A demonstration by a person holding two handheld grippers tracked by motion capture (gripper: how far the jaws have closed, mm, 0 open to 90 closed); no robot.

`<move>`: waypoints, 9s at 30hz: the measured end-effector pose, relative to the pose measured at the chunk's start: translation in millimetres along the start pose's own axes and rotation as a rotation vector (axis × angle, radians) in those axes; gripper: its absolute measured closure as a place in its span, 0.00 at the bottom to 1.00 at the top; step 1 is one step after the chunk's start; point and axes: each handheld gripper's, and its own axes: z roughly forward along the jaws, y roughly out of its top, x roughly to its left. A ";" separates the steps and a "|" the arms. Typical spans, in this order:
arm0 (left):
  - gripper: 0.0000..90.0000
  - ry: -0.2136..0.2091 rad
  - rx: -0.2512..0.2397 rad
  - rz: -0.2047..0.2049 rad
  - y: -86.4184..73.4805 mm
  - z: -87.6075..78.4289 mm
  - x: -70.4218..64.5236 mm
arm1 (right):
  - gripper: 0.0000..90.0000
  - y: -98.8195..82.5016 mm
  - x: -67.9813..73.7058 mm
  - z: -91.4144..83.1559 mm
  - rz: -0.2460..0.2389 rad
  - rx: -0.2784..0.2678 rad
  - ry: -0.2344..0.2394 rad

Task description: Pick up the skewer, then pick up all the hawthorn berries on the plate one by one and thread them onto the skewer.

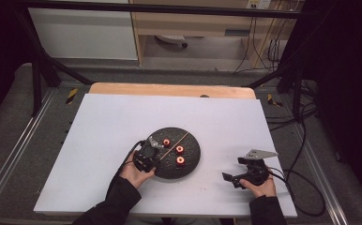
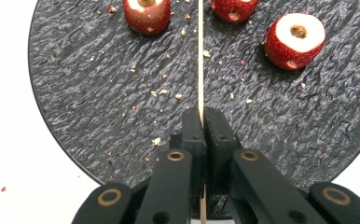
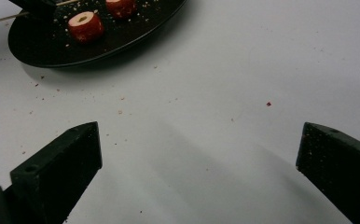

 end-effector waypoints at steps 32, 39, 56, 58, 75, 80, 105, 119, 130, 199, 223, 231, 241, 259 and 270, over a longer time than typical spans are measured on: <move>0.98 -0.103 -0.220 -0.030 -37.5 -40.1 33.8 | 0.01 -0.1 0.4 0.3 0.019 0.019 -0.015; 0.98 -0.124 -0.264 -0.032 -53.2 -51.9 43.9 | 0.01 5.0 5.4 2.9 0.014 0.035 -0.024; 0.97 -0.135 -0.307 -0.039 -87.1 -63.0 62.0 | 0.01 40.6 24.7 18.1 -0.020 0.075 -0.028; 0.98 -0.136 -0.314 -0.039 -90.1 -63.6 62.5 | 0.01 44.2 26.8 20.0 -0.015 0.083 -0.035; 0.97 -0.146 -0.314 -0.013 -111.9 -63.5 71.8 | 0.01 82.0 49.0 38.1 -0.046 0.185 -0.057; 0.97 -0.153 -0.322 -0.012 -115.1 -64.3 73.2 | 0.02 100.0 62.7 51.4 -0.084 0.247 -0.058; 0.97 -0.144 -0.310 0.009 -115.8 -62.4 71.3 | 0.37 139.0 97.9 116.2 -0.152 0.470 0.056; 0.97 -0.145 -0.307 0.013 -115.5 -62.1 70.7 | 0.58 141.2 95.0 136.4 -0.128 0.567 0.092; 0.97 -0.145 -0.305 0.016 -115.3 -61.7 70.3 | 0.67 141.6 93.4 138.3 -0.110 0.602 0.103; 0.98 -0.135 -0.395 0.006 -101.2 -51.2 34.8 | 0.68 110.7 71.8 68.4 0.317 -0.418 0.144; 0.98 -0.151 -0.447 -0.010 -84.5 -51.7 18.9 | 0.68 115.6 66.2 74.6 0.413 -0.677 0.099; 0.98 -0.168 -0.473 -0.003 -73.8 -51.7 10.4 | 0.68 117.7 64.8 73.3 0.427 -0.716 0.102; 0.98 -0.180 -0.491 -0.005 -65.0 -49.9 2.9 | 0.68 118.0 66.0 73.6 0.445 -0.774 0.105; 0.98 -0.191 -0.502 -0.031 -58.2 -46.2 -1.1 | 0.69 115.4 68.4 76.9 0.437 -0.784 0.111; 0.98 -0.195 -0.518 -0.058 -49.2 -42.2 -7.2 | 0.69 114.1 70.5 76.8 0.439 -0.790 0.124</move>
